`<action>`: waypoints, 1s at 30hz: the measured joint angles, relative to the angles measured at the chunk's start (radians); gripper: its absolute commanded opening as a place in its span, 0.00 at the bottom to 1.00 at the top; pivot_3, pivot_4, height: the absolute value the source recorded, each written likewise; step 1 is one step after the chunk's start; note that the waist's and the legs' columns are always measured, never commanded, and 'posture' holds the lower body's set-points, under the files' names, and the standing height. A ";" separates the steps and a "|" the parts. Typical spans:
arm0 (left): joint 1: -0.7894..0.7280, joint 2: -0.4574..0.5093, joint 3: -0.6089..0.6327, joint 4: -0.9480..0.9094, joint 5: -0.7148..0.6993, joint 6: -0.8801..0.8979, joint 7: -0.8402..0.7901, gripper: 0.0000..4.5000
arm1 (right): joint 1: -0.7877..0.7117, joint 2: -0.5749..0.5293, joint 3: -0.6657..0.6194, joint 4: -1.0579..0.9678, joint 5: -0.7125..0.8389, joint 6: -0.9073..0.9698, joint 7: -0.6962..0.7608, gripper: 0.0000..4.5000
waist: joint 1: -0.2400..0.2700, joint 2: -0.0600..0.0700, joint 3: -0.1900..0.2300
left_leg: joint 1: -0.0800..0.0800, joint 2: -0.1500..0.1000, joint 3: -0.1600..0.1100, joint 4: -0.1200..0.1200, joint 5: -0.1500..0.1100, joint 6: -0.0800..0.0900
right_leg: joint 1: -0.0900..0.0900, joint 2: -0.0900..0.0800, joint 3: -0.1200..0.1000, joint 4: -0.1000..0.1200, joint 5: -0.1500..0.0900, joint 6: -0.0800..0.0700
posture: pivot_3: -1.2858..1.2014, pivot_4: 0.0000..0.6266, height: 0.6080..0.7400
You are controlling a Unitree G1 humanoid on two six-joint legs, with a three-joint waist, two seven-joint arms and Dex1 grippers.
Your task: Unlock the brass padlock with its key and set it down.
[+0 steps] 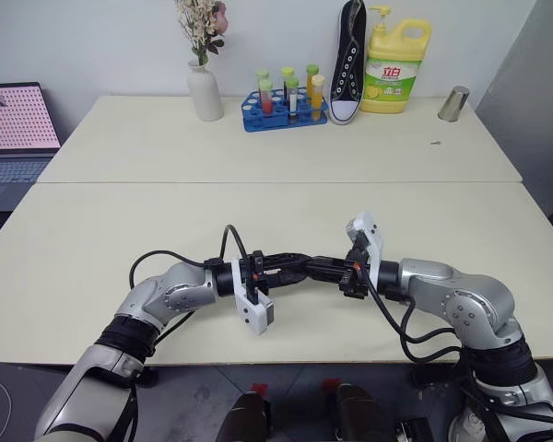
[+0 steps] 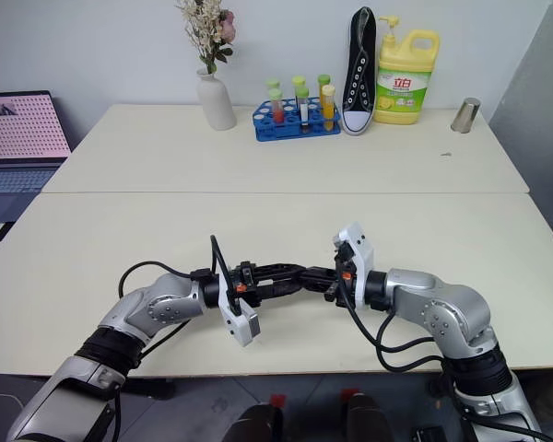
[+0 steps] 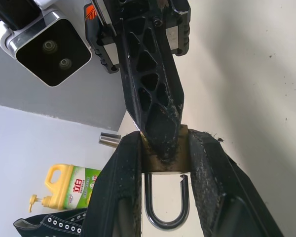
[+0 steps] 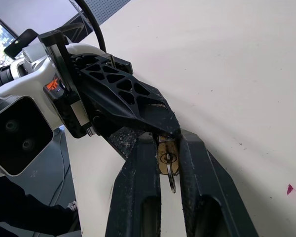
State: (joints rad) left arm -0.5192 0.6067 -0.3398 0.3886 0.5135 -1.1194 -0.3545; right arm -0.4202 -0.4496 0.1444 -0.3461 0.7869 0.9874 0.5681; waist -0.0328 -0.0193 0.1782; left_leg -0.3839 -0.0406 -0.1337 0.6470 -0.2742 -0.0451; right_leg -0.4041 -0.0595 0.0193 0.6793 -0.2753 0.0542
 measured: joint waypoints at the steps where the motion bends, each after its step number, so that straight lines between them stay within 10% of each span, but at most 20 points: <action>1: 0.000 0.000 0.000 -0.001 -0.002 0.001 -0.003 0.21 | 0.000 0.000 0.000 0.000 -0.001 0.000 0.002 0.03 | 0.000 0.000 0.000 | 0.000 0.000 0.000 0.000 0.000 0.000 | 0.000 0.000 0.000 0.000 0.000 0.000 | 0.52 0.24 1.00; 5: 0.003 0.000 0.000 -0.002 -0.008 0.002 -0.006 0.21 | 0.000 0.002 0.000 0.000 -0.010 0.000 0.009 0.03 | 0.000 0.000 0.000 | 0.000 0.000 0.000 0.000 0.000 0.000 | 0.000 0.000 0.000 0.000 0.000 0.000 | 0.52 0.24 1.00; 17: 0.078 0.052 -0.034 -0.075 -0.263 0.053 -0.135 1.00 | 0.001 -0.006 0.002 -0.001 -0.043 -0.007 0.039 0.03 | -0.002 0.000 0.000 | 0.000 0.000 -0.001 0.000 0.000 0.000 | 0.000 0.000 0.001 0.000 0.000 0.000 | 0.52 0.24 1.00; 21: 0.130 0.061 0.007 -0.081 -0.382 0.189 -0.169 0.87 | 0.006 -0.037 -0.006 -0.005 -0.062 -0.020 0.049 0.03 | -0.001 0.000 0.000 | 0.000 0.000 -0.001 0.000 0.000 0.000 | 0.000 0.000 0.000 0.001 0.000 0.000 | 0.52 0.24 1.00; 30: 0.147 0.012 0.052 -0.199 -0.791 0.737 -0.400 0.22 | 0.016 -0.062 -0.024 -0.075 -0.060 -0.027 0.084 0.03 | -0.002 0.000 0.000 | 0.000 0.000 -0.001 0.001 0.000 0.000 | 0.000 0.000 0.000 0.001 0.000 0.000 | 0.52 0.24 1.00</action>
State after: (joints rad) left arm -0.3725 0.6189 -0.2878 0.1893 -0.2771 -0.3828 -0.7543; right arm -0.4037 -0.5119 0.1200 -0.4215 0.7268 0.9599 0.6516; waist -0.0352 -0.0190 0.1781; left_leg -0.3839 -0.0402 -0.1351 0.6478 -0.2742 -0.0450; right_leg -0.4042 -0.0594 0.0195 0.6798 -0.2753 0.0541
